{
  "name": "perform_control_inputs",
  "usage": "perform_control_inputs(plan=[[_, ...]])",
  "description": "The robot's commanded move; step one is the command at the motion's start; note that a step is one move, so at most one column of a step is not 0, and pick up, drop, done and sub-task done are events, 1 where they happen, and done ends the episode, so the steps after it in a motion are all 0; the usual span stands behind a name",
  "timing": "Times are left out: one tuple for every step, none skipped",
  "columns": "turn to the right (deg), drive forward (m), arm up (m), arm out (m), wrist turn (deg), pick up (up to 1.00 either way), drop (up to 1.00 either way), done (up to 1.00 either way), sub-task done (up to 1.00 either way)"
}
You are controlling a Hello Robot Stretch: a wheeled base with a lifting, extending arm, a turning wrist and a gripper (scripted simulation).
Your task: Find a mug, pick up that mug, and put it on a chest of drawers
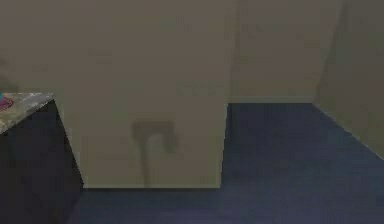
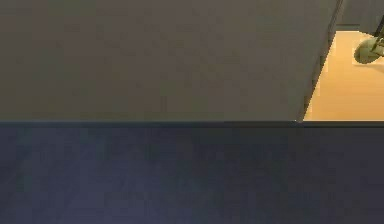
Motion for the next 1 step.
perform_control_inputs(plan=[[-45.0,0.0,0.0,0.0,0.0,0.0,0.0,0.0,0.0]])
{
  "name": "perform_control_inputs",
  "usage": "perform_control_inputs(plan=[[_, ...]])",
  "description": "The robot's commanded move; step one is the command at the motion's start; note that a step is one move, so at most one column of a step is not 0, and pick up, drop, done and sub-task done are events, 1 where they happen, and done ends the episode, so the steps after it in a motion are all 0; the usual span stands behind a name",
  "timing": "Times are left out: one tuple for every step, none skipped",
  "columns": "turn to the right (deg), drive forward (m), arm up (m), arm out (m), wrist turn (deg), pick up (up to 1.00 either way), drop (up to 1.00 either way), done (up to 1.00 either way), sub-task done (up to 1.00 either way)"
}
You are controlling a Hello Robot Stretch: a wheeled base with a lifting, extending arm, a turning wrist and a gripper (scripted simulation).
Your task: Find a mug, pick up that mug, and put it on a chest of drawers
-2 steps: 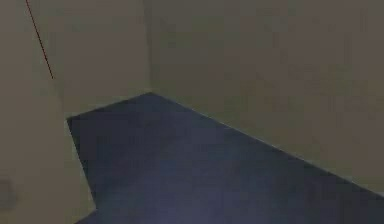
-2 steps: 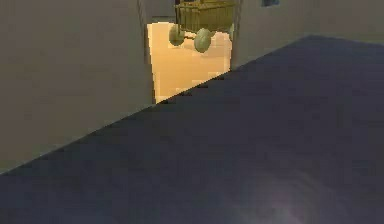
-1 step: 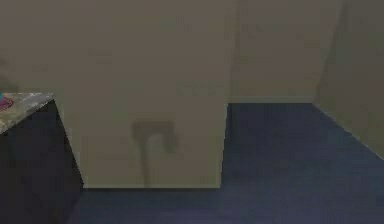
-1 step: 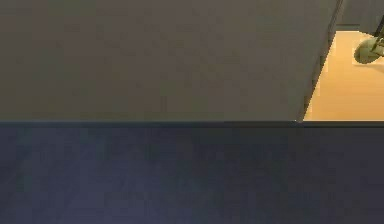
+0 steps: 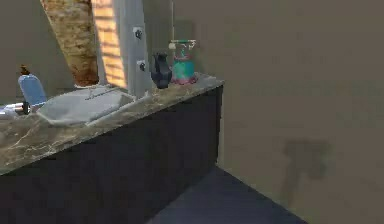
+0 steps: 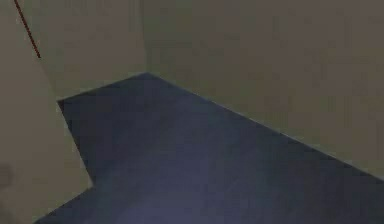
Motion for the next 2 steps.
perform_control_inputs(plan=[[-45.0,0.0,0.0,0.0,0.0,0.0,0.0,0.0,0.0],[0.0,0.3,0.0,0.0,0.0,0.0,0.0,0.0,0.0]])
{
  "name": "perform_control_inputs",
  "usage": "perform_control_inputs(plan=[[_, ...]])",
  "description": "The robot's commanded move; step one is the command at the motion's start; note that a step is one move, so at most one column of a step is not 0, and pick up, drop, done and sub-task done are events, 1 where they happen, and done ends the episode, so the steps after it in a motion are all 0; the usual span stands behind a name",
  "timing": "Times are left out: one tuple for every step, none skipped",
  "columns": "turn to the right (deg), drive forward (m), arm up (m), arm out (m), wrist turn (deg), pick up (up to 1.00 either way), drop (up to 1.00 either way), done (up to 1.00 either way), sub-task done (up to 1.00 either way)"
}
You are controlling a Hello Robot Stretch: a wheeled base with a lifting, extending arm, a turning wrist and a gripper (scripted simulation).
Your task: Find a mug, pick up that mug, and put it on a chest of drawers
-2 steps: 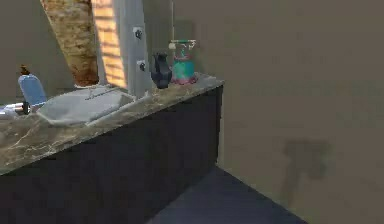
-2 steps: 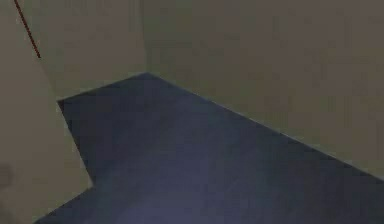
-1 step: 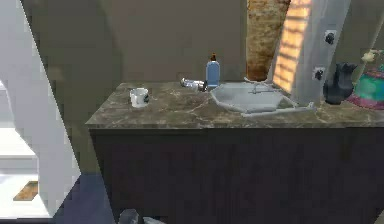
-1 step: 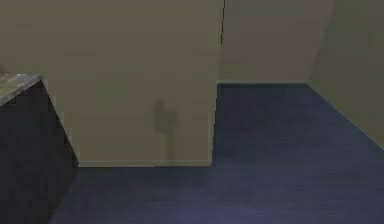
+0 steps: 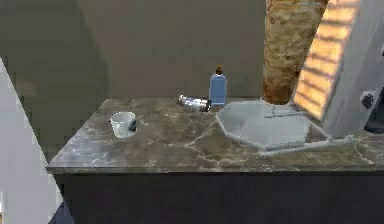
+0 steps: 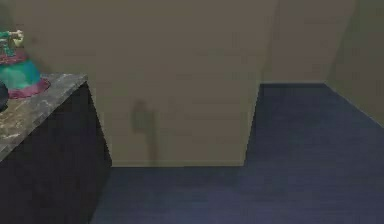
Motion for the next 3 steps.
perform_control_inputs(plan=[[-45.0,0.0,0.0,0.0,0.0,0.0,0.0,0.0,0.0],[-45.0,0.0,0.0,0.0,0.0,0.0,0.0,0.0,0.0],[-18.0,0.0,0.0,0.0,0.0,0.0,0.0,0.0,0.0]])
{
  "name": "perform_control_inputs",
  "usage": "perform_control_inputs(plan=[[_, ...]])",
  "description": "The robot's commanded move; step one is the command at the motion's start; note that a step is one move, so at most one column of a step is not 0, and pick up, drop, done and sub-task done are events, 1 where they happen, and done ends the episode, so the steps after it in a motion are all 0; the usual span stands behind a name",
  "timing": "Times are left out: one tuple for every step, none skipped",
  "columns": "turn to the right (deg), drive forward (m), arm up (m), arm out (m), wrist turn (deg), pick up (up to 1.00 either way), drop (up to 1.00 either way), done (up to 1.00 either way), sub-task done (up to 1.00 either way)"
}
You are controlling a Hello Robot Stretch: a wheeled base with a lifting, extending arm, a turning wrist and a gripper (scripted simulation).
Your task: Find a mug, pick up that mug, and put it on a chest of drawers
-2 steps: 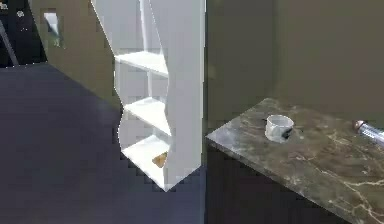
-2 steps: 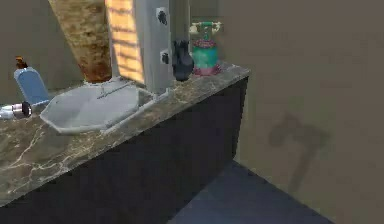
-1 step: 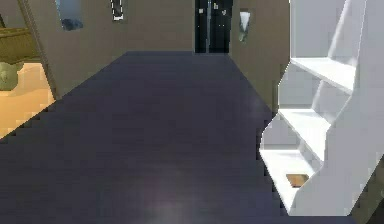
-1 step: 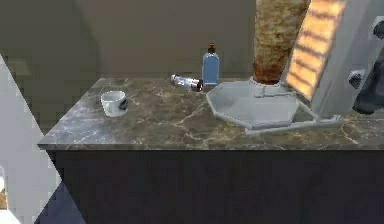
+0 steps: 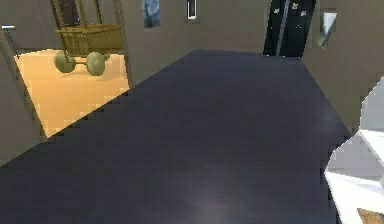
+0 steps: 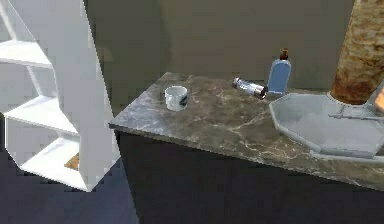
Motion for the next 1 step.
perform_control_inputs(plan=[[0.0,0.0,0.5,0.0,0.0,0.0,0.0,0.0,0.0]])
